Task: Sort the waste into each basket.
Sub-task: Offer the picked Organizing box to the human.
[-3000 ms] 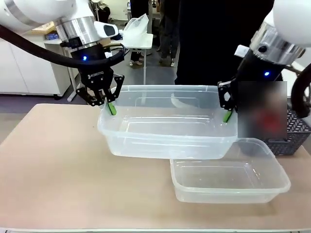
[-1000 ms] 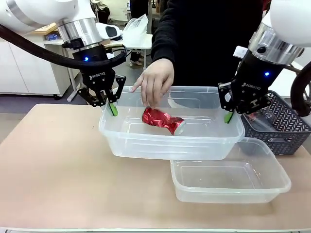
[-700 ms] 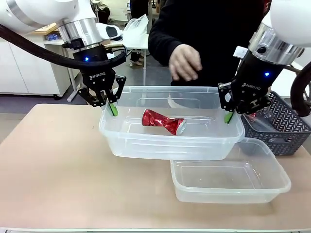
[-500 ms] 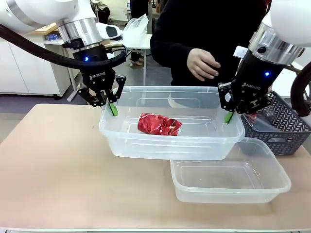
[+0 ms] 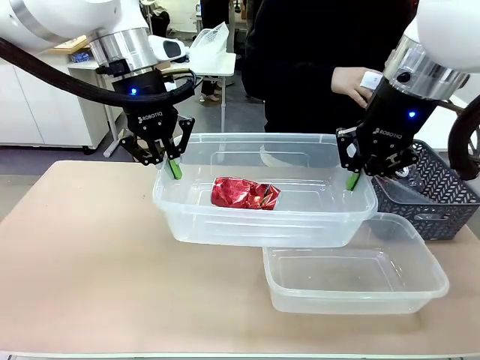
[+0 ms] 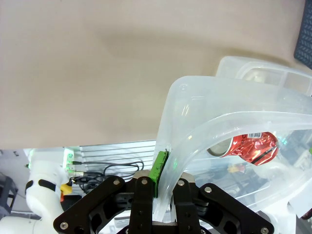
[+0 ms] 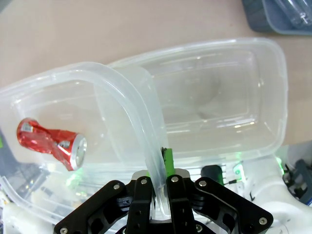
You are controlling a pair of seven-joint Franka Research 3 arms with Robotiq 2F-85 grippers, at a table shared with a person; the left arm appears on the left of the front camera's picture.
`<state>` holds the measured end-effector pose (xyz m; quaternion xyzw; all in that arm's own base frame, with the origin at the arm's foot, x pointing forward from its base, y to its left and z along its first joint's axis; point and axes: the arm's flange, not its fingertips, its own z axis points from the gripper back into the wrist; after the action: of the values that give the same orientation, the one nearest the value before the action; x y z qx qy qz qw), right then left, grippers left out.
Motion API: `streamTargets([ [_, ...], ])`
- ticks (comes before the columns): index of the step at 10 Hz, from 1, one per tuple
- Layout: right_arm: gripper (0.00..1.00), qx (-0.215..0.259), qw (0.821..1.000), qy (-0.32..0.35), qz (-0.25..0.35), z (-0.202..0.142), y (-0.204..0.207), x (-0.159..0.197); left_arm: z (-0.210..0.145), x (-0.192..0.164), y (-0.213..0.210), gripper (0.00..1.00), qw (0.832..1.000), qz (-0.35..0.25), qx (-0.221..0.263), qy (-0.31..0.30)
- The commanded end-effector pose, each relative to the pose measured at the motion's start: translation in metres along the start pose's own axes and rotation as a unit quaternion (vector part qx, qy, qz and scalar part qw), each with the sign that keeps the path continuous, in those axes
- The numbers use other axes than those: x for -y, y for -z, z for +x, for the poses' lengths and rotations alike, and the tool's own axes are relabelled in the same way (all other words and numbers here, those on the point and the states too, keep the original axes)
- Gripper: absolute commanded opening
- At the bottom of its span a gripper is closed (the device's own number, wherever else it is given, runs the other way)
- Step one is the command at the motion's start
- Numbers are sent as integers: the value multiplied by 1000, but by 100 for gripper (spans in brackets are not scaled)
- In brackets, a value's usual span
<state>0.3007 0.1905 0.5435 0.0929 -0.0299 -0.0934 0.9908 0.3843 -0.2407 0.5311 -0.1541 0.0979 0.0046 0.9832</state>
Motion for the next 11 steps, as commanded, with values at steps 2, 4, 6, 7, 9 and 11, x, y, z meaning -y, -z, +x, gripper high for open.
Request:
streamTargets([
  [2,4,1,1000,1,-7,5,-3,1,1,1,-7,5,1000,-16,-2,-6],
  [4,4,1,1000,1,-7,5,-3,1,1,1,-7,5,1000,-16,-2,-6],
  [6,4,1,1000,1,-7,5,-3,1,1,1,-7,5,1000,-16,-2,-6],
  [7,4,1,1000,1,-7,5,-3,1,1,1,-7,5,1000,-16,-2,-6],
  [9,4,1,1000,1,-7,5,-3,1,1,1,-7,5,1000,-16,-2,-6],
  [11,4,1,1000,1,-7,5,-3,1,1,1,-7,5,1000,-16,-2,-6],
])
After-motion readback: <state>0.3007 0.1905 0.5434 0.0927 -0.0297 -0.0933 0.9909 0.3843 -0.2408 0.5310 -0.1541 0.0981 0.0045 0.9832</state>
